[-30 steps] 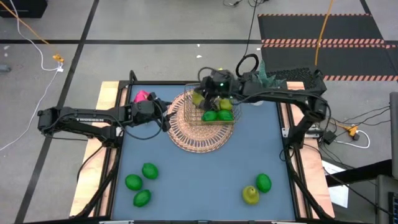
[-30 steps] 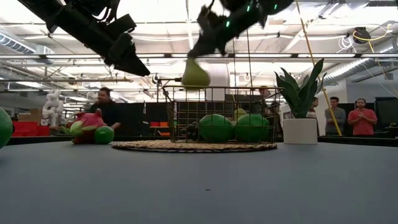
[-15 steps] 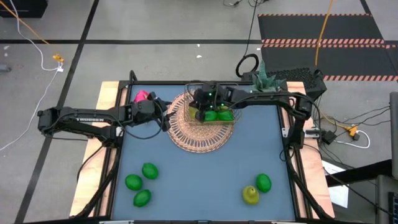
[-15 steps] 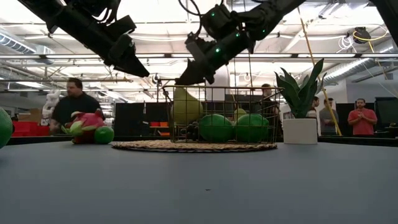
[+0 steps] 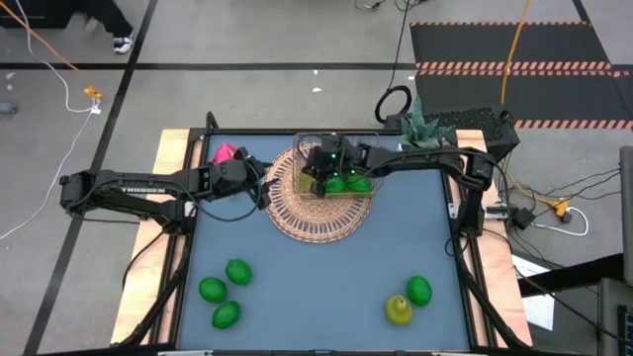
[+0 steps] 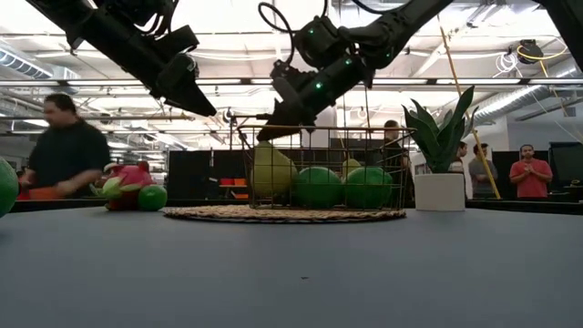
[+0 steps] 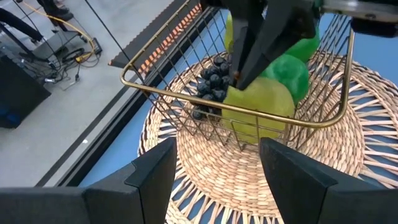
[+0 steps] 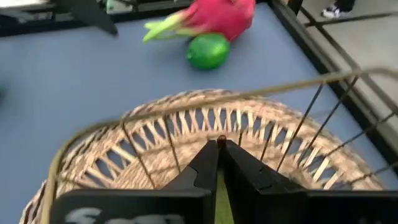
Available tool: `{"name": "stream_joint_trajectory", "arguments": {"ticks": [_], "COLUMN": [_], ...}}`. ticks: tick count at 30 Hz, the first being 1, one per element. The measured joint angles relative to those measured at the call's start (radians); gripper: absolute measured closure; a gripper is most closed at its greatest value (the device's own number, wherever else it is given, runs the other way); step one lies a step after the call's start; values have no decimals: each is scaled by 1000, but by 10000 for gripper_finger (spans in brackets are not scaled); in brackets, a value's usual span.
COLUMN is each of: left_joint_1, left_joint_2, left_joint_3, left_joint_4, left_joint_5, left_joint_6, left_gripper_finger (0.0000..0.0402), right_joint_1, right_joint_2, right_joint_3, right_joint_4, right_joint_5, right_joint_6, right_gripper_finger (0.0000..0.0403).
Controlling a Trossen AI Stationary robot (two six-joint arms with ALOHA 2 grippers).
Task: Build produce basket
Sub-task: Put the green pear into the wire basket, then put the green lime into the wire basket
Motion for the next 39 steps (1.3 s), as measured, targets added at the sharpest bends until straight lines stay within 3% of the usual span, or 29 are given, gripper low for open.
{"name": "stream_joint_trajectory", "arguments": {"ticks": [11, 25, 39], "left_joint_1": [0, 0, 0], "left_joint_2": [0, 0, 0], "left_joint_3": [0, 0, 0], "left_joint_4": [1, 0, 0], "left_joint_5": [0, 0, 0], "left_joint_6": [-2, -5, -16], "left_gripper_finger": [170, 170, 170], "right_joint_1": [-8, -8, -6], "right_joint_2": [-8, -25, -283], "right_joint_3": [-101, -104, -105], "right_joint_4": [99, 92, 25], "right_joint_5": [-6, 11, 49], "right_joint_6": [24, 21, -6], "right_gripper_finger": [331, 227, 195]}}
